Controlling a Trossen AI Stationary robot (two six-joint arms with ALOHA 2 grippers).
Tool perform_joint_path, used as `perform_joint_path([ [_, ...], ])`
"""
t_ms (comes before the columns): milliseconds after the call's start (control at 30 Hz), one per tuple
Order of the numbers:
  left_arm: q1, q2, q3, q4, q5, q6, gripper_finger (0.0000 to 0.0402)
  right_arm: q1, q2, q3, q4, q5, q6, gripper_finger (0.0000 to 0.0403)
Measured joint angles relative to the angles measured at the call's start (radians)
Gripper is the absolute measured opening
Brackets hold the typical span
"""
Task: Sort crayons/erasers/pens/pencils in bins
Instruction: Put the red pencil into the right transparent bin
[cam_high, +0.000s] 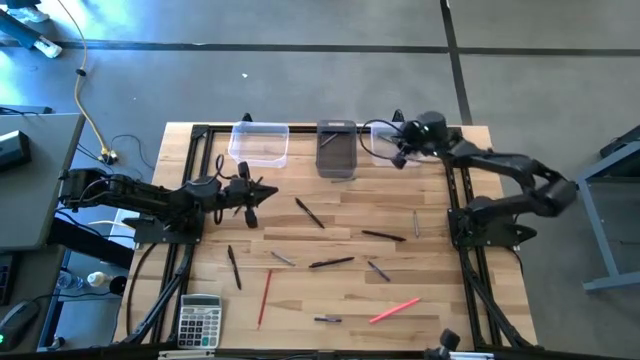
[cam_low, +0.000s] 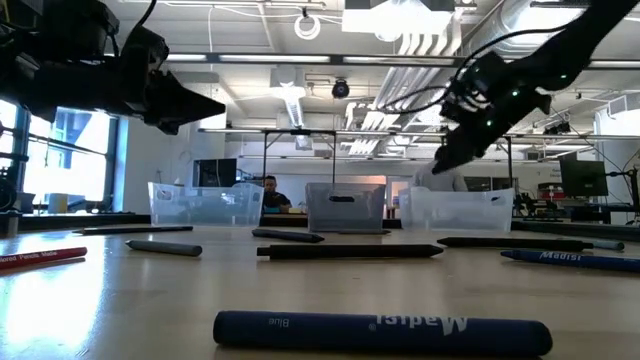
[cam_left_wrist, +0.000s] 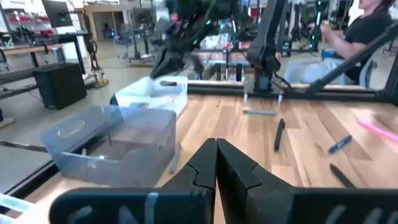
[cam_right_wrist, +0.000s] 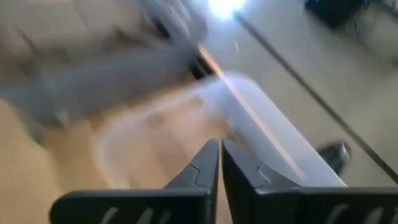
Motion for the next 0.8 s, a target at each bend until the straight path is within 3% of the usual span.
perform_joint_path([
  [167,-0.012,0.0,0.031,-0.088,-0.008,0.0,0.0,0.088,-0.169,-0.194,0.287,-0.035,0.146,0.001],
  [367,-0.096,0.0,0.208,-0.459,-0.08,0.037,0.0,0.262,-0.348,-0.348,0.591,0.006,0.264,0.0003],
  [500,-0.199,0.0,0.343,-0.714,-0.16,0.037,0.0,0.363,-0.431,-0.376,0.628,0.077,0.262,0.0001],
  [800,-0.458,0.1,0.593,-1.151,-0.184,-0.139,0.0,0.501,-0.471,-0.375,0.581,0.17,0.183,0.0],
])
